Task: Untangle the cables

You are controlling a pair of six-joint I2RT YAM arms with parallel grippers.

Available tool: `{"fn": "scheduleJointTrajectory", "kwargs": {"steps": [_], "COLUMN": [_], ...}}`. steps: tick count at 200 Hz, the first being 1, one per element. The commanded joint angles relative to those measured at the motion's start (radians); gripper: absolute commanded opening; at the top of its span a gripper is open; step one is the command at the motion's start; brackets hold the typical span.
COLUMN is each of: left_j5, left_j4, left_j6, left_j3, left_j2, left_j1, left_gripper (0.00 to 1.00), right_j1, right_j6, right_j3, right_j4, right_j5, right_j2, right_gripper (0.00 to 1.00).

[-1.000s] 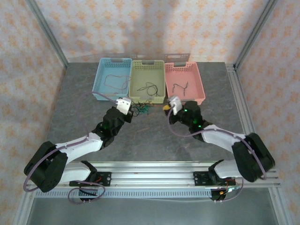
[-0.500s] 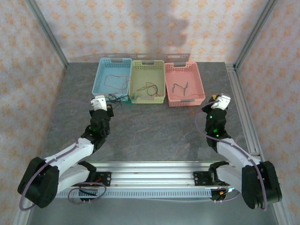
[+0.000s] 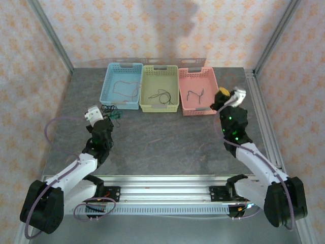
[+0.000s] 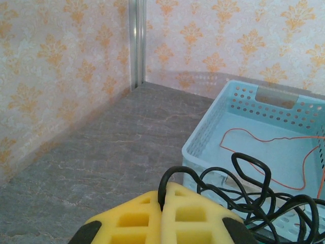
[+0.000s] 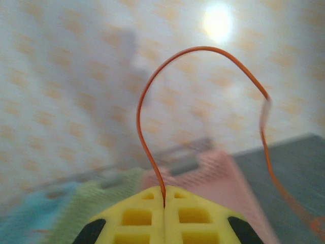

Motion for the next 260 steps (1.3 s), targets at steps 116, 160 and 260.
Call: {"fn": "scheduleJointTrajectory", "kwargs": {"steps": [116,160,260], "left_j5": [-0.002,0.011,0.091], "left_j4": [-0.018,-0.014,0.014], "left_j6": [-0.023,-0.021,-0.012], "left_j3": [0.023,0.022,0.019], "left_j2": [0.028,0.026,0.024], "left_j1": [0.006,0.007,0.005], "left_gripper": [0.0,0.0,0.0], "right_j1": [0.302,0.365,0.412], "right_j6": [0.187,0.207,0.163], "right_j3": [1.371,1.824,1.883], "right_j4": [-0.103,-0.228,-0.343], "right_j5": [-0.329,-0.334,-0.356], "right_j2": [1.057,1.428,1.687], "right_gripper": [0.0,0.0,0.32]}}
